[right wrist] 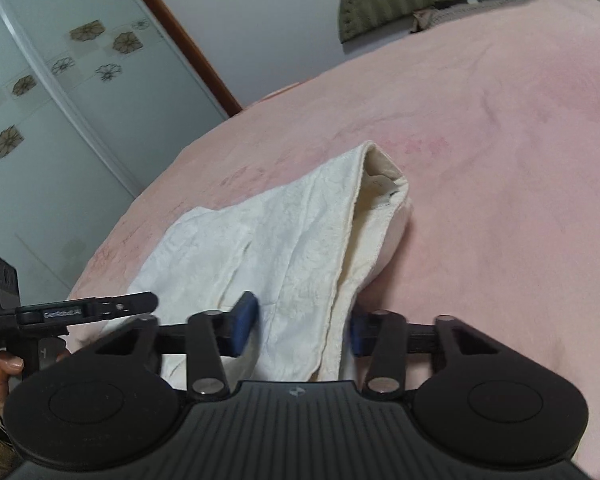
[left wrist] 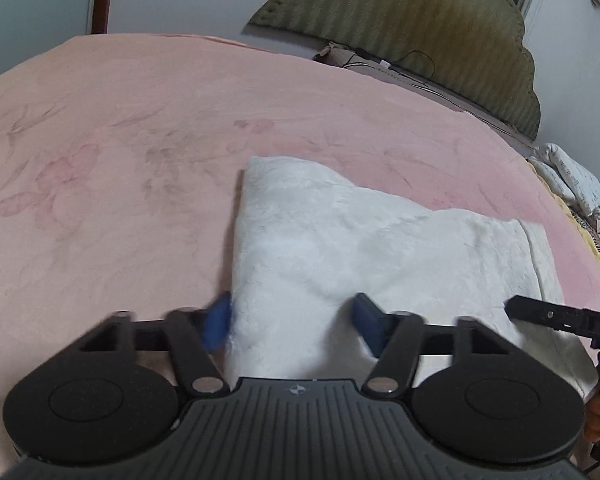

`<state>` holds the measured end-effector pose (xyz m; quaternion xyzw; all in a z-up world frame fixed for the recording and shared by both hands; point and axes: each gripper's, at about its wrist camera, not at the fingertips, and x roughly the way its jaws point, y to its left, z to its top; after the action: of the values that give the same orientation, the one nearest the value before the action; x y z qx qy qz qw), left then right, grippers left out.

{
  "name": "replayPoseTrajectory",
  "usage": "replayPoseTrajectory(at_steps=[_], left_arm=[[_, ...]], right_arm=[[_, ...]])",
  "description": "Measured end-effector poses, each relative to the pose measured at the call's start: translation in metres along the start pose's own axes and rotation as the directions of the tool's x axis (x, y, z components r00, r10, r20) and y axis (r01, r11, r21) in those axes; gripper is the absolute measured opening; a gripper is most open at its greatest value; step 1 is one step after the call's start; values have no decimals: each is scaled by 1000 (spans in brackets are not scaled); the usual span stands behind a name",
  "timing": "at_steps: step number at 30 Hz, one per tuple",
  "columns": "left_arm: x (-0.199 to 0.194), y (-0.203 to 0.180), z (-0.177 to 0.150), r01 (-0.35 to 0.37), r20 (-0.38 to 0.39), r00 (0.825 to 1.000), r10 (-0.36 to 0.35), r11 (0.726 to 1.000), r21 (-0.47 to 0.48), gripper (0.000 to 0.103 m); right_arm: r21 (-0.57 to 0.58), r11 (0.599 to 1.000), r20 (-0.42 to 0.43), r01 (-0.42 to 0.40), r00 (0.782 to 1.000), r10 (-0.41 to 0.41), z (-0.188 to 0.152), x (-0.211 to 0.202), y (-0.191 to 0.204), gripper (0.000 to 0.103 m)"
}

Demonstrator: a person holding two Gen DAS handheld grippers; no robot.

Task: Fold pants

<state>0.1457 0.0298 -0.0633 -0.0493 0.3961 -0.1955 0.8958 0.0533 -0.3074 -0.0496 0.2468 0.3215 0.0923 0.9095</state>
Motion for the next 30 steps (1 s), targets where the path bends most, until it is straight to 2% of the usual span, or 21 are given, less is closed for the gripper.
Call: replayPoseTrajectory(at_steps=[2,4,6,7,8,9,10,11,13,15,16,18,22,25,28,30], left_arm=[[-1,-7,-1,-40,24,999,40,999,-1,38],[-4,-12,-3,-72,57,996,72,997,8,31],[-7,-18,-5,-103,79,992,100,994,34,31],[-8,-21,-8,-119,89,989,115,992,46,35],[-12,-25,-10,-135,98,987,129,989,60,49],[-16,-28,-12,-150,106,984,142,986,72,51],[-20,-30,-14,-170,113,981,160,982,81,58],[-26,-33,-16,-190,122,976,178,978,90,66],[-38,-39,-21,-224,141,968,209,969,106,77],[-50,-45,-28,-245,143,963,227,961,125,84],[-56,-49,-31,-251,132,963,233,957,143,88],[-64,-55,-36,-243,98,968,229,954,177,89],[-82,-59,-47,-195,35,981,192,962,193,96],[-95,-54,-56,-173,6,985,174,972,159,98],[-100,-51,-63,-180,-16,983,184,975,128,98],[-100,-51,-67,-196,-31,979,201,973,120,97]], right_arm=[[-80,997,22,21,1000,-20,5,-2,13,31],[-160,986,50,38,998,-30,13,-5,25,29],[-192,980,43,43,998,-35,20,-4,30,30],[-188,981,16,47,999,-45,23,-1,29,33],[-180,982,-15,62,998,-66,22,2,26,37],[-174,981,-36,85,995,-92,20,2,22,51],[-165,978,-43,124,990,-133,16,0,19,67],[-155,972,-30,176,983,-183,12,-6,18,70],[-119,956,39,267,964,-265,3,-29,21,71],[-48,938,125,342,934,-334,-7,-58,33,74],[-14,931,151,365,921,-359,-13,-70,43,87],[24,920,142,392,909,-391,-28,-85,67,103],[-38,885,49,464,885,-462,-57,-88,121,103],[-107,888,-6,448,892,-451,-75,-79,148,103],[-138,903,-39,406,909,-415,-88,-69,165,103],[-165,897,-52,409,905,-422,-94,-61,171,103]])
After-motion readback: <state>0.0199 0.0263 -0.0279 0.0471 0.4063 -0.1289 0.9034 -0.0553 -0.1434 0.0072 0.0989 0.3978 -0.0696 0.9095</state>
